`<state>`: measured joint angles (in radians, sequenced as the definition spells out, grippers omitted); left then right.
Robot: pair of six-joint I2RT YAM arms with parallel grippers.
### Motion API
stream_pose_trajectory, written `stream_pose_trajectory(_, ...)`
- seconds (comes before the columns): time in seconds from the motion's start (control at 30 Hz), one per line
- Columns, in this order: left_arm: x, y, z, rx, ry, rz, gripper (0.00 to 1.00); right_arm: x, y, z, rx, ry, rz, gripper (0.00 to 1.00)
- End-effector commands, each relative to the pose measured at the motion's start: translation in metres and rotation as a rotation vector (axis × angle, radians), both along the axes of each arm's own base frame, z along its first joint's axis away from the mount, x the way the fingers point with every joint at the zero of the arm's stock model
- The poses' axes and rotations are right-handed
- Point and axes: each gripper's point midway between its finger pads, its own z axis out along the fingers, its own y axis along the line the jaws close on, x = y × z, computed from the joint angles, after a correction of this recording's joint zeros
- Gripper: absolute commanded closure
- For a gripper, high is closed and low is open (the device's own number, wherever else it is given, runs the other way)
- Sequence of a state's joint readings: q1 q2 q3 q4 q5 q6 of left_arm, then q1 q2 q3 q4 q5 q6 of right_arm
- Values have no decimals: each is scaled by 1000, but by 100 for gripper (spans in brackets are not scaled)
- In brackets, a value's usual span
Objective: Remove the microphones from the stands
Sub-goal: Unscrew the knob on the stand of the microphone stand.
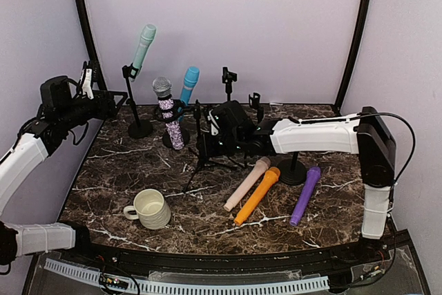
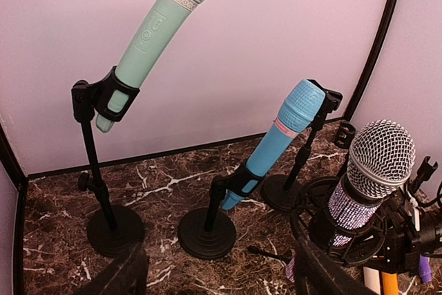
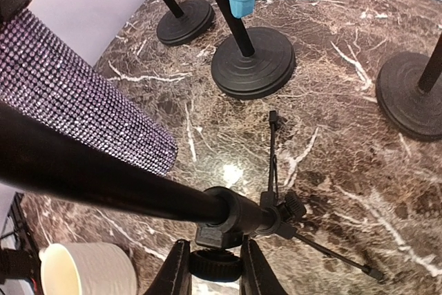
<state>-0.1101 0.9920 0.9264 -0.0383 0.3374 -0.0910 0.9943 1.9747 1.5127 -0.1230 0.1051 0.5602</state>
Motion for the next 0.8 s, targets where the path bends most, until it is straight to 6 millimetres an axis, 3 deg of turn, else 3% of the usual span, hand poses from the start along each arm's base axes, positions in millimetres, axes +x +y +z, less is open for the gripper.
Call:
stream_pose_trajectory(0.0,-2,-10,2,-5,-23,-62,26,7,-18,-1,-135,-64,29,90)
stream_pose_trajectory(0.23,0,-12,-3,-9,-5,-75,26,21,-40,-19,-239,-87,-93,89)
stream_pose_trajectory(0.63,2,-13,-9,-12,11,-79,26,17,-36,-39,-222,-54,-192,87)
stream_pose_trajectory(0.77,1,-14,-9,-13,11,-82,26,13,-39,-33,-191,-53,-187,77)
